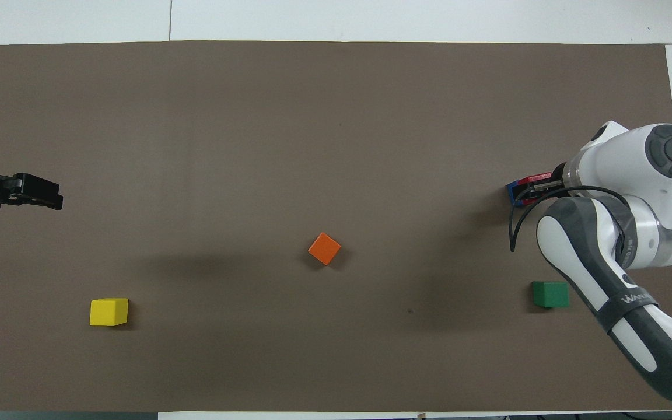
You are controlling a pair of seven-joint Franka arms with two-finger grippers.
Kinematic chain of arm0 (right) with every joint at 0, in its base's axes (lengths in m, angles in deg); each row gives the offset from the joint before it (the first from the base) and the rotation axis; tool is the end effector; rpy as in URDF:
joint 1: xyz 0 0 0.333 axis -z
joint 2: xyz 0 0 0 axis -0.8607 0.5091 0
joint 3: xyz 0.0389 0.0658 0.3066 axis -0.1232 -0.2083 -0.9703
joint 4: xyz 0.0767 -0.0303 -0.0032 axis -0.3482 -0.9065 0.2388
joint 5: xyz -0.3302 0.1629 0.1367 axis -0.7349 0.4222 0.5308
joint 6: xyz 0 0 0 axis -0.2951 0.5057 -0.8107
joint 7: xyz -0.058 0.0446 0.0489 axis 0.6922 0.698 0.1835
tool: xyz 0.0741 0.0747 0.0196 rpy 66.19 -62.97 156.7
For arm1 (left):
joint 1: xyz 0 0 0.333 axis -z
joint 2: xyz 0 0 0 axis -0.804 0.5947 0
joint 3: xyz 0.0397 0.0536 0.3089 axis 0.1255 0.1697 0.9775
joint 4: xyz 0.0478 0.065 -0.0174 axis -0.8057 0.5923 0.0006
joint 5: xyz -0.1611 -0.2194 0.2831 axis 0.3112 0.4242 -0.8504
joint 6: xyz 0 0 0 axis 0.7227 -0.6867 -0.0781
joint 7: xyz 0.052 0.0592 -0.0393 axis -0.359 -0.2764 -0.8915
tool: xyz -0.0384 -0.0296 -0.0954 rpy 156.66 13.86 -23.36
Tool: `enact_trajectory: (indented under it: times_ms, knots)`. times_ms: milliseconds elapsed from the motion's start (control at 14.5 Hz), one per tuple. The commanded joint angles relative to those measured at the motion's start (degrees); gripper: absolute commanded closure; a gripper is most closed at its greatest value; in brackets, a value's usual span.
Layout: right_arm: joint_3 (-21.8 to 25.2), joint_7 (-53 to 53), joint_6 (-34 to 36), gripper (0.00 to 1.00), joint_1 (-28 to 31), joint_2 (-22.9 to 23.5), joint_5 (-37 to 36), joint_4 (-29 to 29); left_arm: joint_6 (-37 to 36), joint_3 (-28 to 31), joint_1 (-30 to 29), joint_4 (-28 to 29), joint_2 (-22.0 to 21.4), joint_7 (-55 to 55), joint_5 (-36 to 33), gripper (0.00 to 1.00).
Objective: Transfer red block to right arm and stack on blue block
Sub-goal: 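Open the right gripper and withdraw it from the stack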
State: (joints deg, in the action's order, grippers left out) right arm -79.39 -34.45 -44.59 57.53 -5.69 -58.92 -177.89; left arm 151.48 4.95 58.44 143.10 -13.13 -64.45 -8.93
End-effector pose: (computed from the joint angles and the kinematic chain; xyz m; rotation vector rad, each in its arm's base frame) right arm 0.5731 0.0048 0.3628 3.1028 0.1588 0.0219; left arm 0.5479 0.0029 0.5631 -3.1338 0.0935 0.1317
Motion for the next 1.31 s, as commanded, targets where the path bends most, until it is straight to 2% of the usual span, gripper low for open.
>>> enact_trajectory:
  times_ms: [0, 345, 691, 829, 967, 1243]
  knots:
    - [-0.60, 0.04, 9.38, 0.00, 0.63, -1.80, 3.45, 5.85, 0.18, 0.06, 0.00, 0.14, -0.64, 0.22, -0.51, 0.00]
    - [-0.60, 0.30, 23.44, 0.00, 0.37, -7.07, 6.27, 13.41, 0.18, 0.06, 0.00, 0.14, -0.64, 0.22, -0.51, 0.00]
    - [0.10, -0.48, 32.17, 0.00, 1.33, -14.28, 5.14, 14.30, 0.18, 0.15, 0.00, 0.14, -0.64, 0.22, -0.51, 0.00]
    - [-0.15, -5.47, 33.14, 0.00, 4.14, -14.73, 3.56, 14.74, 0.18, 0.06, 0.00, 0.14, -0.64, 0.22, -0.51, 0.00]
    - [-0.07, -6.29, 31.57, 0.00, 4.50, -14.29, 3.37, 14.92, 0.18, 0.06, 0.00, 0.14, -0.64, 0.22, -0.51, 0.00]
    - [-0.07, -6.11, 37.45, 0.01, 6.61, -10.25, 3.20, 22.03, 0.18, 0.06, 0.00, 0.14, -0.64, 0.22, -0.51, 0.00]
